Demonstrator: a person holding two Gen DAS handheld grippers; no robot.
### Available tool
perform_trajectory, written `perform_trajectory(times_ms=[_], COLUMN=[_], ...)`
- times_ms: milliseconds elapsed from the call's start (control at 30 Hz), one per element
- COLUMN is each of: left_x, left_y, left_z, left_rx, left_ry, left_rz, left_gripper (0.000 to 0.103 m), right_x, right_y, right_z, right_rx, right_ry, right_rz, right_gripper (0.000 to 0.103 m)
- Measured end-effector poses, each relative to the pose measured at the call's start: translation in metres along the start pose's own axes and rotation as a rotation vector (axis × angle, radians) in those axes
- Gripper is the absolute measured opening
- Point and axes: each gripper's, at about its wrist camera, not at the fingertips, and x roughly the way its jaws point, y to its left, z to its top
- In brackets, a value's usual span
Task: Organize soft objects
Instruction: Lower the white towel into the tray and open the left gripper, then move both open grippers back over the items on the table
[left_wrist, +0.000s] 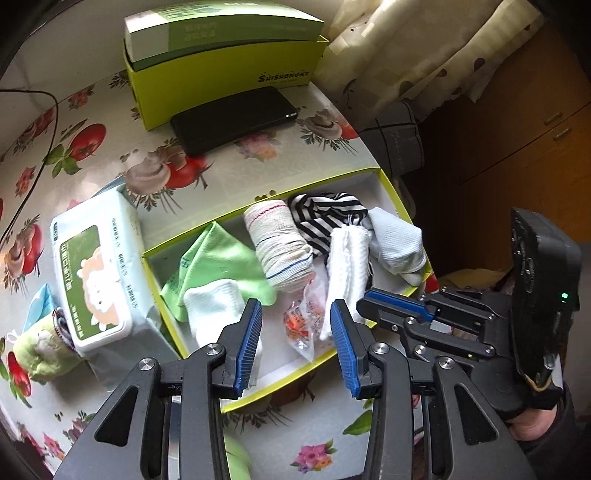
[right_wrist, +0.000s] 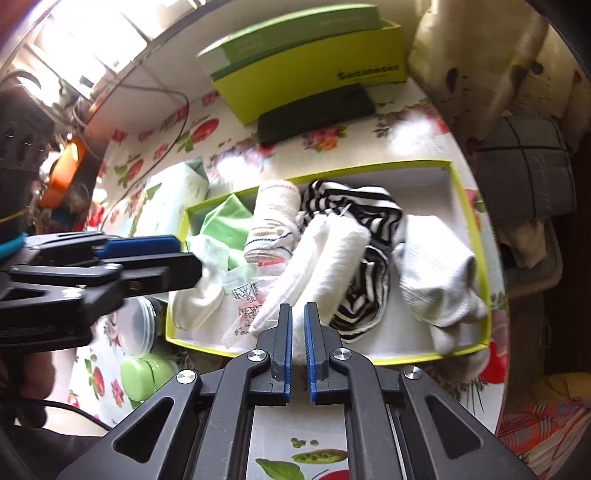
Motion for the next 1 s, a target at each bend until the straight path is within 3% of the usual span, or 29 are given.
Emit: perform_trajectory(times_ms=[200, 433, 767, 1000], left_x=[-0.017, -0.037, -0.059, -0.073], left_y=[0.016, 0.035, 0.072, 0.091], left_z=[-0.010, -0.019, -0.039, -0.059], left_rx=[-0.038, -0.081, -0.144, -0.184], left_ry=[-0.032, -0.076, -0.118, -0.152], left_rz=[0.006, 0.008, 0.025, 0.031], left_gripper=[0.040, 0.040, 0.040, 0.040], right_x=[0.012, -0.011, -0.042, -0.048], right_y=[-0.009, -0.006, 0.023, 0.053], right_z=[0.006, 0.004, 0.001, 0.004], right_rx=[0.014, 0.040, 0.031, -0.020], right_ry=[0.043, -0.003, -0.066, -0.072], right_rz=[-0.030, -0.016, -0.007, -0.002], right_gripper=[0.006, 0.008, 0.028, 0.033])
